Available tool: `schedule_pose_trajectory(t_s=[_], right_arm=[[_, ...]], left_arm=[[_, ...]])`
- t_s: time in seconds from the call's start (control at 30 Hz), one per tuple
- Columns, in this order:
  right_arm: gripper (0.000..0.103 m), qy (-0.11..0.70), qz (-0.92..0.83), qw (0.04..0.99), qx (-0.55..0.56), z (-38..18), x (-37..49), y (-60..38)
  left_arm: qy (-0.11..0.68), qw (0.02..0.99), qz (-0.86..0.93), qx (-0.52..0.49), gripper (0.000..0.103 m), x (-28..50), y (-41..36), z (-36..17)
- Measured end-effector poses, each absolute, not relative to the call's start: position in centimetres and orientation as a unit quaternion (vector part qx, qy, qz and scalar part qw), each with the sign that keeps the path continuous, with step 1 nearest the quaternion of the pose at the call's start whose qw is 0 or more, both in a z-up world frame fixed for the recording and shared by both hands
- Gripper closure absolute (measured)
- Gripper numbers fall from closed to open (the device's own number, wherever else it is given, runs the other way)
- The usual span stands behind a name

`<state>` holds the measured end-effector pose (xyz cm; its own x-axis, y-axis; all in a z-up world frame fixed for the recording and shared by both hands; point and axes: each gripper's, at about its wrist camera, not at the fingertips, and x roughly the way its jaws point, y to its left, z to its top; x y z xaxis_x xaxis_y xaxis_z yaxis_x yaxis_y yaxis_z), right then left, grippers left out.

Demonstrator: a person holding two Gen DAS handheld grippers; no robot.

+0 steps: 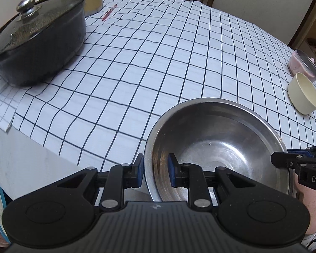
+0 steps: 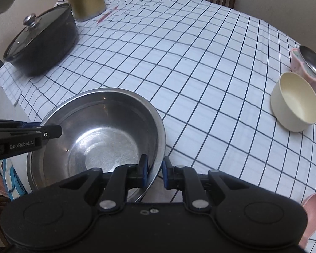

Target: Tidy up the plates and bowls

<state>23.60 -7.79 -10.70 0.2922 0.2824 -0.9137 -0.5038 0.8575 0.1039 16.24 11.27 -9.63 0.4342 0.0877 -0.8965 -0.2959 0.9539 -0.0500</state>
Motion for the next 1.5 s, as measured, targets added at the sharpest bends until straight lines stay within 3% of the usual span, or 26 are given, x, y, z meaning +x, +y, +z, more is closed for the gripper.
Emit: schedule_pose_trajectory(t_s=[0.87,1.5], right_arm=[[0.087,0.548,0.247,0.79,-0.118,-12.6,22.2,-7.3],[0.075,0.55,0.246,0.791,-0.105,-11.2,21.6,-8.8]], left_arm=[[0.526,0.836,0.127,-0.093,0.08,15.2,11.4,-11.2],[0.519,0.839,0.136,-0.093,0.08,13.6,10.9,-9.6]])
